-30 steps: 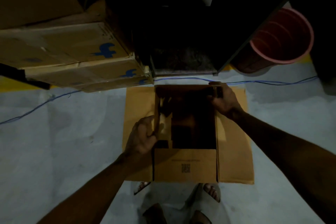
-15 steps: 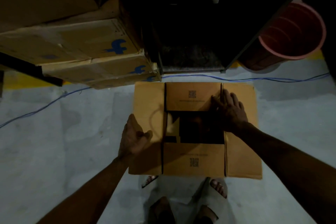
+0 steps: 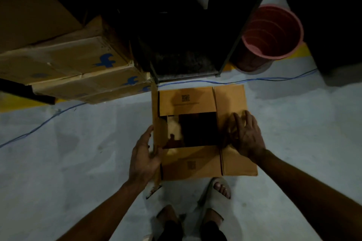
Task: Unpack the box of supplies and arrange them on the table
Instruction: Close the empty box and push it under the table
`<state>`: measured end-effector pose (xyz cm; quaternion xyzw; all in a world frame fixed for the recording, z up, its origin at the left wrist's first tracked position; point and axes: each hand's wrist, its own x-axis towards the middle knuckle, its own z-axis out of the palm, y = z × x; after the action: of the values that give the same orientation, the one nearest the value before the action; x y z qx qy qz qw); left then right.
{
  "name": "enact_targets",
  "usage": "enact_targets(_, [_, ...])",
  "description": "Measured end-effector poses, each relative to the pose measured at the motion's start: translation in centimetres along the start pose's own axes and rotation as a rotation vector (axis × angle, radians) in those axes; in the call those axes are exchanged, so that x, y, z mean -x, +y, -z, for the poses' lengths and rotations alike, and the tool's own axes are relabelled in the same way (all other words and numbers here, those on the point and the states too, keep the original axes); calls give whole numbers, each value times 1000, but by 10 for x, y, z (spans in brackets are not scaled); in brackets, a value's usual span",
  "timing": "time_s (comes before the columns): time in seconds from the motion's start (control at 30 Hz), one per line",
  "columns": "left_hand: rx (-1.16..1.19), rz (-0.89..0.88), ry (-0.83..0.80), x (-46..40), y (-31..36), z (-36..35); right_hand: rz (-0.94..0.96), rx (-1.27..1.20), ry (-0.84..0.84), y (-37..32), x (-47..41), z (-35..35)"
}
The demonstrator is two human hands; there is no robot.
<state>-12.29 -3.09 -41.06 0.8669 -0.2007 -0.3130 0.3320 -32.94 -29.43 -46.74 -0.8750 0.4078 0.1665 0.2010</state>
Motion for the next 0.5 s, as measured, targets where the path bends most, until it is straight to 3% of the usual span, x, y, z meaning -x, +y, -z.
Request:
enact_targets(0.2, [-77,-45,-270,-2,2,-44,-142,-123,-132,25,26,-17])
enact_targets(0.5, [-261,41,-483,-9,13,-67,-17,-366,139,0,55,-22])
